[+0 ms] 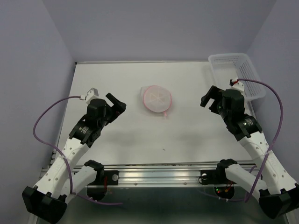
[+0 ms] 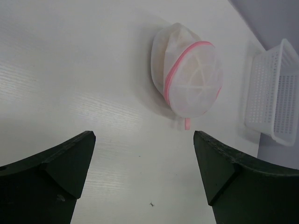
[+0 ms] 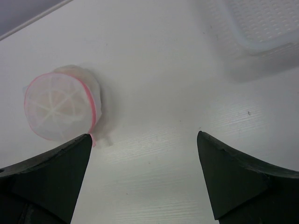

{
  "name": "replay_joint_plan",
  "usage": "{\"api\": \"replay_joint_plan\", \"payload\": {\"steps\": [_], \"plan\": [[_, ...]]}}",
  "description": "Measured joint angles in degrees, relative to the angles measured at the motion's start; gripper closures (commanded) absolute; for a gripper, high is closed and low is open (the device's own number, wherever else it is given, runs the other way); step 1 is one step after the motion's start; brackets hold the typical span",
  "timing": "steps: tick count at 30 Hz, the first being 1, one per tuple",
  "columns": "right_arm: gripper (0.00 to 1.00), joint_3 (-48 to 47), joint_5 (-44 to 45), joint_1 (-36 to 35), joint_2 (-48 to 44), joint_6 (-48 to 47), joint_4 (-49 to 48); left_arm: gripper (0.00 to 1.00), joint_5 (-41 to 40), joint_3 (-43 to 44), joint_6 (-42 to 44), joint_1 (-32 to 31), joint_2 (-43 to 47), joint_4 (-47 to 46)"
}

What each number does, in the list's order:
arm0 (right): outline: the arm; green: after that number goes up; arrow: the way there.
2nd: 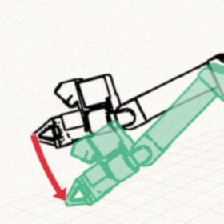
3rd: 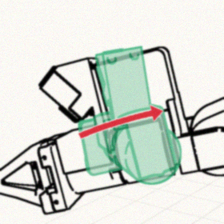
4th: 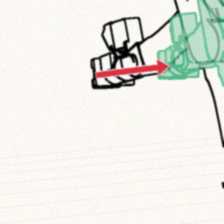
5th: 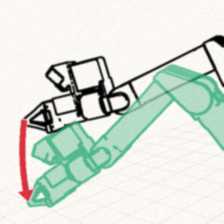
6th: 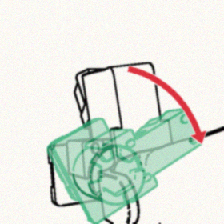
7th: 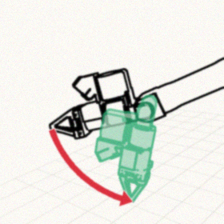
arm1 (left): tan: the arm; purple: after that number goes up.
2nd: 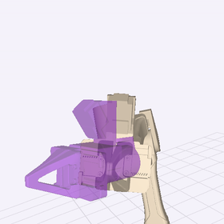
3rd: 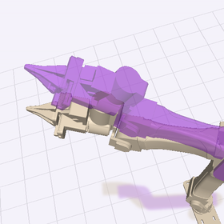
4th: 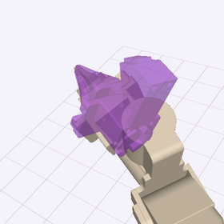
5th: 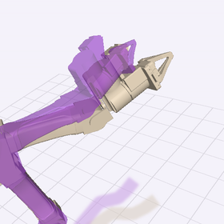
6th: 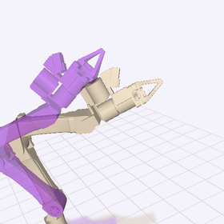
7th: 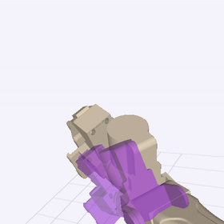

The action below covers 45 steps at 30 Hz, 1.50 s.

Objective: Unzip the laundry bag and remove the bra

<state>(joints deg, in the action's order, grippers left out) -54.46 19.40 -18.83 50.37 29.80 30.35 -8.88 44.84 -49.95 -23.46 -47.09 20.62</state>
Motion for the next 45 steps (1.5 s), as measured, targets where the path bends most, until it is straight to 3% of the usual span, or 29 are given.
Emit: {"api": "replay_joint_plan", "payload": {"steps": [10, 20, 28, 37, 45], "plan": [[0.0, 0.7, -4.42, 0.0, 0.02, -0.87, 0.15, 0.01, 5.9, -0.02, 3.45, 0.0, -7.54, -3.98], [0.0, 3.56, -8.15, 0.0, 3.26, -2.21, 0.0, 0.01, 20.76, -0.46, 9.57, 0.04, -22.93, -20.46], [0.0, 3.69, -8.31, 0.0, 3.87, -3.06, -1.01, 0.01, 27.32, 1.64, 13.4, 0.04, -33.18, -27.36], [0.0, 3.67, -8.26, 0.0, 5.77, -3.23, -1.2, 0.1, 31.28, 10.45, 16.22, 0.07, -49.53, -30.42], [0.0, 1.92, -7.78, 0.0, 7.98, -3.52, -1.27, 0.27, 36.48, 11.37, 16.31, 1.31, -53.57, -36.52]]}}
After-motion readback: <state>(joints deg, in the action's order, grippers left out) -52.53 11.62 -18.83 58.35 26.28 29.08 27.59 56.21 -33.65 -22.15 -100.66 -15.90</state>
